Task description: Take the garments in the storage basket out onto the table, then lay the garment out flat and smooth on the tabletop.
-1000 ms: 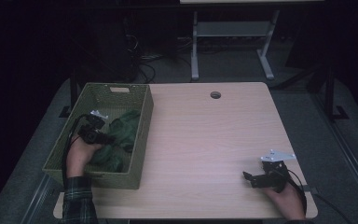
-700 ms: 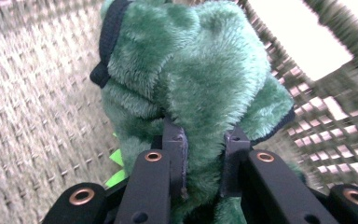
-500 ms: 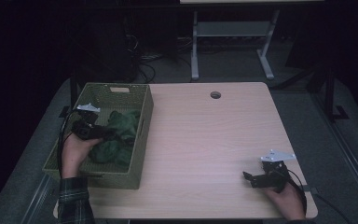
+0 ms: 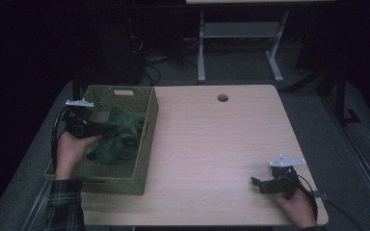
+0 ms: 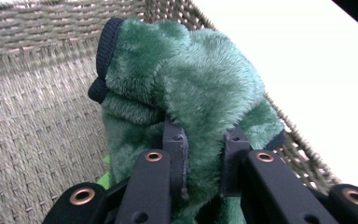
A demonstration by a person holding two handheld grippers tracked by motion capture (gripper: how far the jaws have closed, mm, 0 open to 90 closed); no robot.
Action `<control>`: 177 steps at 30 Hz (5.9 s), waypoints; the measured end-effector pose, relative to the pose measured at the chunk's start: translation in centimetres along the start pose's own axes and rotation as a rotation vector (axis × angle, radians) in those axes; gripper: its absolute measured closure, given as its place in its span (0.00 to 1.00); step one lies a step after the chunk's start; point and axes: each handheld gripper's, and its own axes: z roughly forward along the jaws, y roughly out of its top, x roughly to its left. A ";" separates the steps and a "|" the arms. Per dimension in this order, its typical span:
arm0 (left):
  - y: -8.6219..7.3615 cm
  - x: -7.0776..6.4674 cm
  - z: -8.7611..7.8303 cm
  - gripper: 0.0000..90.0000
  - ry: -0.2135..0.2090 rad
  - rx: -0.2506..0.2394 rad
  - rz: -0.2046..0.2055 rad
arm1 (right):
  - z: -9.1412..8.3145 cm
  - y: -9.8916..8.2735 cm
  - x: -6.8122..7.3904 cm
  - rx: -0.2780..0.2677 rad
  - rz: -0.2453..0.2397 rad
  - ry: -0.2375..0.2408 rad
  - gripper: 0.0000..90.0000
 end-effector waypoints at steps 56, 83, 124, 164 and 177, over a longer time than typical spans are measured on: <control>10.2 -11.3 -1.8 0.86 -0.196 -0.240 0.191 | -0.1 -0.1 0.2 -0.001 -0.024 0.025 0.06; 9.5 -19.3 7.6 0.86 -0.283 -0.165 0.239 | -0.1 -0.1 0.2 0.000 -0.016 0.027 0.06; 0.8 -20.4 25.3 0.86 -0.309 0.069 0.135 | -0.1 -0.1 0.1 0.004 -0.033 0.043 0.05; -2.3 -23.8 19.4 0.59 -0.290 0.054 0.335 | 0.1 1.8 1.9 0.005 -0.039 0.140 0.30; -3.7 -23.1 22.0 0.53 -0.250 0.089 0.398 | 1.9 3.5 2.9 -0.014 -0.056 0.189 0.46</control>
